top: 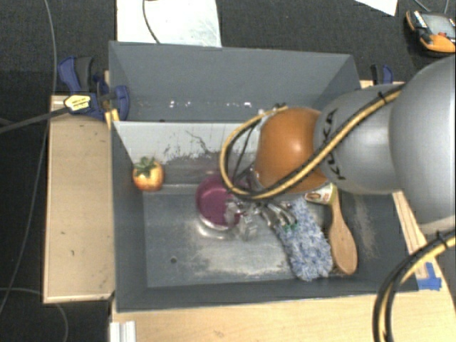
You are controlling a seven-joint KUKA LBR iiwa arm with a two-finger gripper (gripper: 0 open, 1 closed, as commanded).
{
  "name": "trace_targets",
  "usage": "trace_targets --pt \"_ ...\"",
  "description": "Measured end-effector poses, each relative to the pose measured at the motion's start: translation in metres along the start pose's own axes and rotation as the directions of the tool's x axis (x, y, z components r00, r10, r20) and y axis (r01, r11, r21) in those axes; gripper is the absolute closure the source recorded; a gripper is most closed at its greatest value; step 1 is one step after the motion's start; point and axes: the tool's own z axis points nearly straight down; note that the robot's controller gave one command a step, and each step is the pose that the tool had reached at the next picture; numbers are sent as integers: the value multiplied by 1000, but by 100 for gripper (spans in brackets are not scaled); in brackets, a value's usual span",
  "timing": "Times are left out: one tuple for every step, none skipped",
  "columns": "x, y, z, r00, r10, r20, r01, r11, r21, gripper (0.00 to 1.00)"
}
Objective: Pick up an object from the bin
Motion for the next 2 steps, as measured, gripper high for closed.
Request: trace_targets --pt "0 0 0 1000 1 0 -1 1000 0 100" --pt "-5 9 -19 1000 -3 4 3 1000 -1 100"
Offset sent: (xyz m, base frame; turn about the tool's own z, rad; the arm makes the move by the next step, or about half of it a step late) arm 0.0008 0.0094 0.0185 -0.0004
